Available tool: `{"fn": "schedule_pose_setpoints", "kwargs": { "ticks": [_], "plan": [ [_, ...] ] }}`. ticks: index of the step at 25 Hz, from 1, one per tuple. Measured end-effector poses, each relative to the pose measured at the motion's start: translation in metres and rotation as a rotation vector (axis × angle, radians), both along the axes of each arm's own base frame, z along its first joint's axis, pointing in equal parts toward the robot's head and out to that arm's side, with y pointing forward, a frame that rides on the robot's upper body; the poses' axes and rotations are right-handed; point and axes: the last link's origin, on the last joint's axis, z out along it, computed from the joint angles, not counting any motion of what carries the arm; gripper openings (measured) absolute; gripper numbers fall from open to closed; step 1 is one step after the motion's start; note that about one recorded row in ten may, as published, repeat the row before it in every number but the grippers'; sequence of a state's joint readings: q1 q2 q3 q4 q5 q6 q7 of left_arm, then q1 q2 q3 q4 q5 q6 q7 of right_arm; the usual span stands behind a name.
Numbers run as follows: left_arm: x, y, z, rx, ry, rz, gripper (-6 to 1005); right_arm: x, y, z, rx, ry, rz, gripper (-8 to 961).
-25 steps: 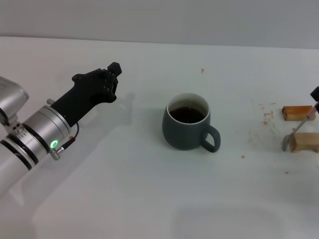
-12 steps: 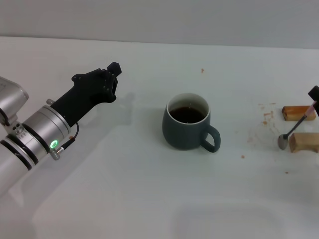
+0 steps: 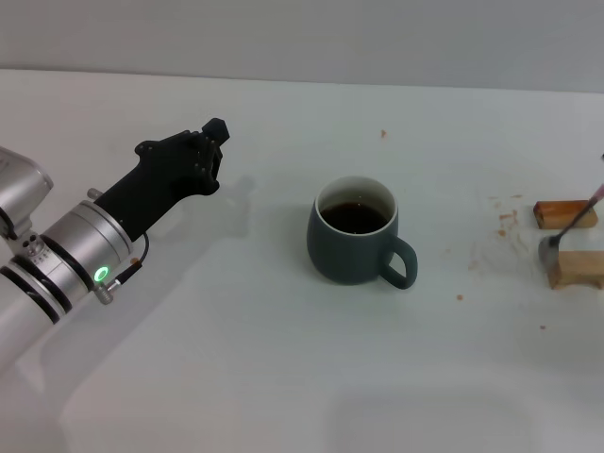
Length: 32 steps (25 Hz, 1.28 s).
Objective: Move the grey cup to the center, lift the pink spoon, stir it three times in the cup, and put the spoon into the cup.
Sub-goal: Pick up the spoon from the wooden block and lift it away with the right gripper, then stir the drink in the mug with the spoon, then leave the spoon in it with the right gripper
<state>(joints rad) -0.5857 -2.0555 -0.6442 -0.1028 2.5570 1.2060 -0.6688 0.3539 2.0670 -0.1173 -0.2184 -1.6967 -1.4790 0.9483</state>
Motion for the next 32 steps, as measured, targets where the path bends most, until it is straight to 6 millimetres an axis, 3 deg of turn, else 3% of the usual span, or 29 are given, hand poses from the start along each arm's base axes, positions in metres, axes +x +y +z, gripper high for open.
{"fn": "schedule_pose_setpoints", "kwargs": {
  "ticks": [7, 13, 19, 26, 32],
  "plan": [
    [0.000, -0.002, 0.001, 0.003, -0.009, -0.008, -1, -0.018, 0.024, 0.029, 0.005, 0.024, 0.090, 88],
    [-0.004, -0.007, 0.004, 0.015, -0.024, -0.005, -1, -0.044, 0.054, 0.065, -0.018, 0.024, 0.182, 88],
    [-0.006, -0.012, 0.006, 0.022, -0.038, -0.006, -1, -0.090, 0.092, 0.097, -0.154, -0.011, 0.307, 87],
    [-0.009, -0.019, 0.006, 0.026, -0.043, -0.017, -1, -0.144, 0.126, 0.104, -0.313, -0.080, 0.417, 87],
    [-0.009, -0.025, 0.012, 0.045, -0.073, -0.039, 0, -0.175, 0.136, 0.087, -0.400, -0.121, 0.487, 87]
  ]
}}
